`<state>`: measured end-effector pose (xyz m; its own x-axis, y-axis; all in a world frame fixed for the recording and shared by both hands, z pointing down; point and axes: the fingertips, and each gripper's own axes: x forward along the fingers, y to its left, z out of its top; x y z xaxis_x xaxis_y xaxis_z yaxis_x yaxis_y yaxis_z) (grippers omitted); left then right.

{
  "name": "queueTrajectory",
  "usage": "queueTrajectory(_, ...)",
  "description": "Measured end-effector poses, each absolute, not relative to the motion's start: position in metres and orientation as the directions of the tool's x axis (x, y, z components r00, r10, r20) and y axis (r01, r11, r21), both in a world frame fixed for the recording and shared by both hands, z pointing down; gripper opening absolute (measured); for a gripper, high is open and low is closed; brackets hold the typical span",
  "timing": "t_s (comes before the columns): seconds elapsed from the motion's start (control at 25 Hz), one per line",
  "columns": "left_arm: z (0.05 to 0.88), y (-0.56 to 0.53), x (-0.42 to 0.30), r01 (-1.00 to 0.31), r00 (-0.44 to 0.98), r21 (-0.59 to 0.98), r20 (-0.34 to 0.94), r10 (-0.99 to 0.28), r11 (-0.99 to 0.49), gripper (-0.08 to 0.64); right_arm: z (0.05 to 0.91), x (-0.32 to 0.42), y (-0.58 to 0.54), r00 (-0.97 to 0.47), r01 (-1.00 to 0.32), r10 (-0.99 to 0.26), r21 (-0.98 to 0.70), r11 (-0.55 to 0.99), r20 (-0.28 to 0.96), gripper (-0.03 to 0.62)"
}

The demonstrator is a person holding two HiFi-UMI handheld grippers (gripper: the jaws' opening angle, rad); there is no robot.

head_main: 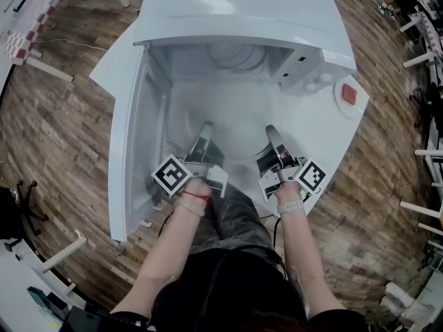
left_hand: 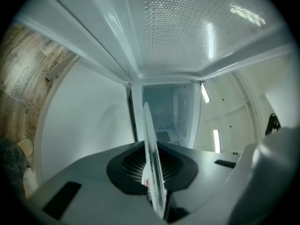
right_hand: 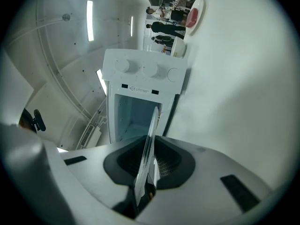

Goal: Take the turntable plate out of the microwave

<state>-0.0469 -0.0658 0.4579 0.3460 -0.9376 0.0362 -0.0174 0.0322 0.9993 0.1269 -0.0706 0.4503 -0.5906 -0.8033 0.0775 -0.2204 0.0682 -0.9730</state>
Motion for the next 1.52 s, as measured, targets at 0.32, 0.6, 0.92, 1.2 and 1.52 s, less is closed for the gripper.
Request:
queueTrajectory(0.32, 0.473, -0.050, -0.038, -0.066, 0.392, 0.995, 0.097, -0.915, 0.077, 0.038, 0.459, 0.137, -0.051, -0.563, -0.226, -0.820, -0.974, 0.029, 0.106, 0.057)
queueTrajectory(0.6, 0.481, -0.041, -0.028, -0.091, 0.431, 0.989, 0.145, -0.891, 0.117, 0.038, 0.469, 0.148, -0.037, -0.533, -0.215, -0.836, -0.977, -0.016, 0.131, 0.057)
queueTrajectory(0.92, 0.482, -0.039, -0.018, -0.070, 0.446, 0.991, 0.136, -0.884, 0.118, 0.038, 0.475, 0.157, -0.029, -0.510, -0.195, -0.848, -0.980, -0.047, 0.143, 0.057)
queueTrajectory(1.2, 0.489, -0.034, -0.012, -0.153, 0.497, 0.979, 0.193, -0.846, 0.134, 0.040, 0.483, 0.164, -0.020, -0.477, -0.147, -0.865, -0.984, -0.097, 0.156, 0.054)
queueTrajectory(1.52, 0.493, -0.031, -0.005, -0.159, 0.527, 0.975, 0.216, -0.822, 0.154, 0.038, 0.489, 0.170, -0.013, -0.442, -0.091, -0.880, -0.984, -0.151, 0.175, 0.049)
